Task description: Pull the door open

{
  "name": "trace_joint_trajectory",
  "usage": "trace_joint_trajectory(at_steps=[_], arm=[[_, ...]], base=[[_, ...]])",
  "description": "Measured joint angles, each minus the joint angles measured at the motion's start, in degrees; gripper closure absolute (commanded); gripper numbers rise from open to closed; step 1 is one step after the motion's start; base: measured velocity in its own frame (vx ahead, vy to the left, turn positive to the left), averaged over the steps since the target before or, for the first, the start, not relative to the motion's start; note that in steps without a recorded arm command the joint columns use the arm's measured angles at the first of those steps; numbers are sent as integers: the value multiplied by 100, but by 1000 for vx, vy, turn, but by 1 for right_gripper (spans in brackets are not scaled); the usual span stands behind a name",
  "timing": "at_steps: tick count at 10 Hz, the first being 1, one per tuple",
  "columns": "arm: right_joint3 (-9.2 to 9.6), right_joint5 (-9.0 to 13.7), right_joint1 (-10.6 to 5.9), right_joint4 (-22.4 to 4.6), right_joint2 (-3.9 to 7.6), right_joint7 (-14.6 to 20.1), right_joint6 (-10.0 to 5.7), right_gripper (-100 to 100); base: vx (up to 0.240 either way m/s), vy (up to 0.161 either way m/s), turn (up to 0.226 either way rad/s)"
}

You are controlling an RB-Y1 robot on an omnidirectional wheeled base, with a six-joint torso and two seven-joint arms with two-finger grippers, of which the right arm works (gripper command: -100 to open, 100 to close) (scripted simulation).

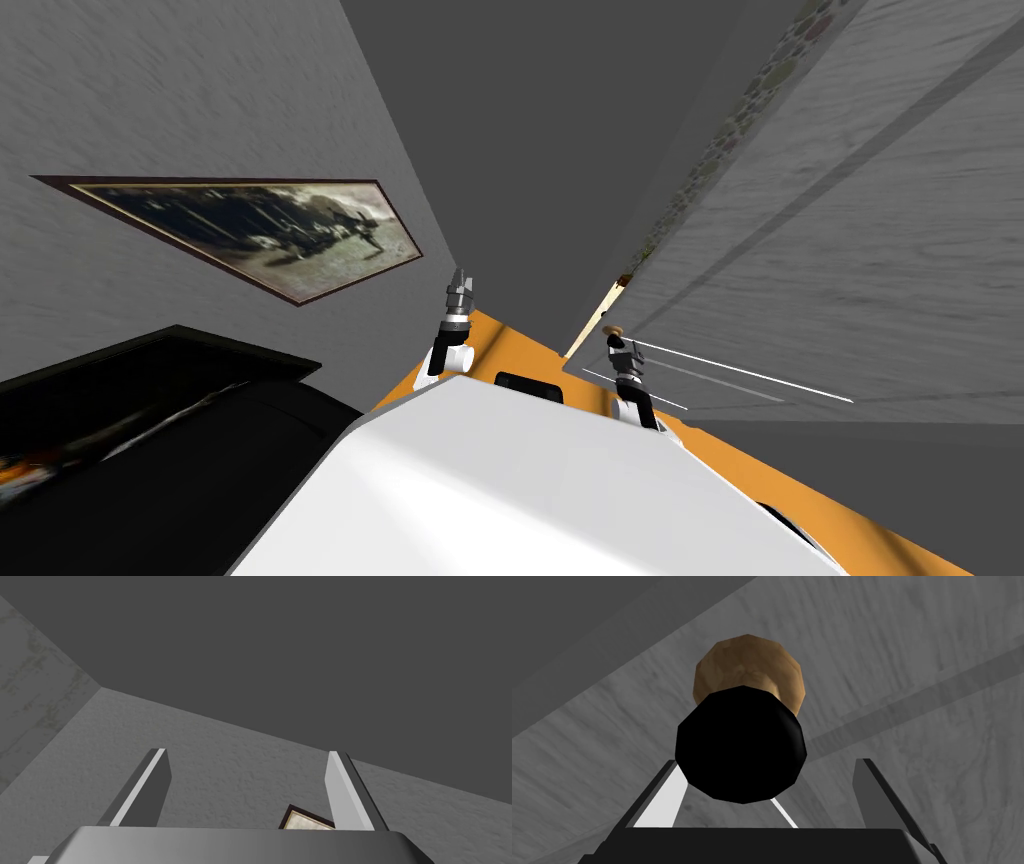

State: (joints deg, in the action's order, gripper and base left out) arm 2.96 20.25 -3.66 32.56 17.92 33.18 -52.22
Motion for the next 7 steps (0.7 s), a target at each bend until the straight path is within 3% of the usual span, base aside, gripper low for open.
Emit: trace_joint_trajectory(at_steps=[7], arm=[[117,378,-58,152,-177,991,96,-100]], base=[[-50,-12,36]])
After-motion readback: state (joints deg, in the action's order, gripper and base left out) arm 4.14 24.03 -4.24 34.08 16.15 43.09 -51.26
